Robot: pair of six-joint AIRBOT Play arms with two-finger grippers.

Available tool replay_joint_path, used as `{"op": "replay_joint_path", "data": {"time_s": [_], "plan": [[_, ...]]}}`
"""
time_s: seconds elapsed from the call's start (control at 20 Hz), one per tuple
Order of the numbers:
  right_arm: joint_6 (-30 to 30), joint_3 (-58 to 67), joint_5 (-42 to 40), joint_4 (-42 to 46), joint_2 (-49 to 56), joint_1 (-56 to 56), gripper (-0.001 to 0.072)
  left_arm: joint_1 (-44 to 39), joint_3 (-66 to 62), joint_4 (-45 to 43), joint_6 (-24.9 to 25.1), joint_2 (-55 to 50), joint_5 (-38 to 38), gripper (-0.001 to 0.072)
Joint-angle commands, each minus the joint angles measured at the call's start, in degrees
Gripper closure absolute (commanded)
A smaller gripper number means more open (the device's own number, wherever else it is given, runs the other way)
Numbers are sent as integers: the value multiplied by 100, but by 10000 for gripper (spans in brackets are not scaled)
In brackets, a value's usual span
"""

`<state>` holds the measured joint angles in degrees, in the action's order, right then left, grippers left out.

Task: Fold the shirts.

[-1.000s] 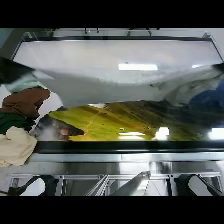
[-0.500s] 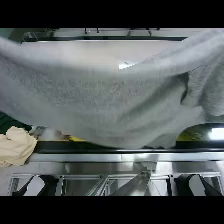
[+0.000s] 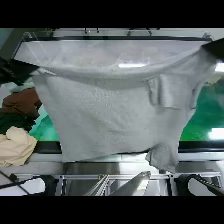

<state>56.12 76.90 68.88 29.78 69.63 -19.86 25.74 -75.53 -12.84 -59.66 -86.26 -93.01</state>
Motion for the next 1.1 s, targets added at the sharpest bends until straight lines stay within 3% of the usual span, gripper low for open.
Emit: {"op": "replay_joint_path", "data": {"time_s": [0.0, 0.2, 0.4, 0.5, 0.7, 0.8, 1.05], "plan": [[-271, -293, -903, 286, 1449, 518, 696, -407, -525, -564, 4, -1585, 442, 691], [-981, -286, -1620, -811, 2693, 549, 696, -704, -1738, -566, -225, -3010, 713, 691], [-1709, -70, -1799, -1832, 3237, 422, 696, -997, -3069, -573, -251, -3807, 973, 692], [-1794, 2, -1808, -1799, 3316, 372, 695, -1104, -3473, -710, -354, -4065, 942, 692], [-1797, 0, -1473, -1185, 3331, 151, 695, -1237, -3792, -2334, -739, -4151, 612, 702], [-1611, -2, -1438, -645, 3331, 50, 696, -1196, -3840, -2747, -964, -4146, 358, 702], [-1322, -11, -1246, 269, 3333, -74, 696, -1305, -3842, -2931, -1115, -4146, 223, 702]]}}
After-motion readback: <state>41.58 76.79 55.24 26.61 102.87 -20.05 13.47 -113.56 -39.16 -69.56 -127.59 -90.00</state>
